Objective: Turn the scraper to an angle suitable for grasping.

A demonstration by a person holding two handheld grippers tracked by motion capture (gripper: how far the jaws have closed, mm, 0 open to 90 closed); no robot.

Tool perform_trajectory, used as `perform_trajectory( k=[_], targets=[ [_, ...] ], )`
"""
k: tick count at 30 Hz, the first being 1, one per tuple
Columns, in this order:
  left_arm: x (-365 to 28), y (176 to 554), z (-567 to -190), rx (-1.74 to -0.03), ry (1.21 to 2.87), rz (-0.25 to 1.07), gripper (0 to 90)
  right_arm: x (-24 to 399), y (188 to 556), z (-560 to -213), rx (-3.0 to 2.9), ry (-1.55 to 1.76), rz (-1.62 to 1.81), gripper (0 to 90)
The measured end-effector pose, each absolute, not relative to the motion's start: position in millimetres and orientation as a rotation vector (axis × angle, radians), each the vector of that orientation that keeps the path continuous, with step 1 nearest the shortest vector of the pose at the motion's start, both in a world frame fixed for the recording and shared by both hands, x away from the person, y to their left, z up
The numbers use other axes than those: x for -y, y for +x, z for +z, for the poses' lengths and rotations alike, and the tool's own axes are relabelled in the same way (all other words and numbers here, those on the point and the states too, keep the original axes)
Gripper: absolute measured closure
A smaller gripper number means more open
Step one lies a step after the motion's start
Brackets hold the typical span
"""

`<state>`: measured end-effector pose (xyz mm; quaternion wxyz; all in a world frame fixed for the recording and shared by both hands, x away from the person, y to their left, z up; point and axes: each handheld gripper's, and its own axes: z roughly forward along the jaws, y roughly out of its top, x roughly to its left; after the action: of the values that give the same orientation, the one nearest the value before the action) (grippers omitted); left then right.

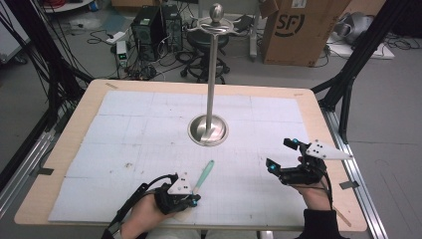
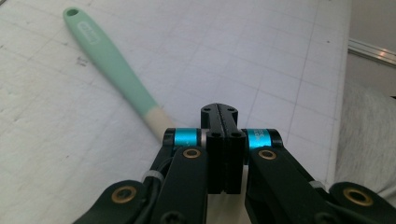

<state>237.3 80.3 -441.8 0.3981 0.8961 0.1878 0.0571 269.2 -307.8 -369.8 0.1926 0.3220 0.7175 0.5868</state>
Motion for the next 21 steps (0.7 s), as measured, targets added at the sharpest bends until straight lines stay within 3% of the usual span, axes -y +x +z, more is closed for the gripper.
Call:
perform_trajectory(
  k=[21],
  targets=[
    [-160, 265, -438, -0.672, 2.264, 0.247, 90.0, 308, 270, -370, -2.019, 0.903, 1.651, 0.5]
  ],
)
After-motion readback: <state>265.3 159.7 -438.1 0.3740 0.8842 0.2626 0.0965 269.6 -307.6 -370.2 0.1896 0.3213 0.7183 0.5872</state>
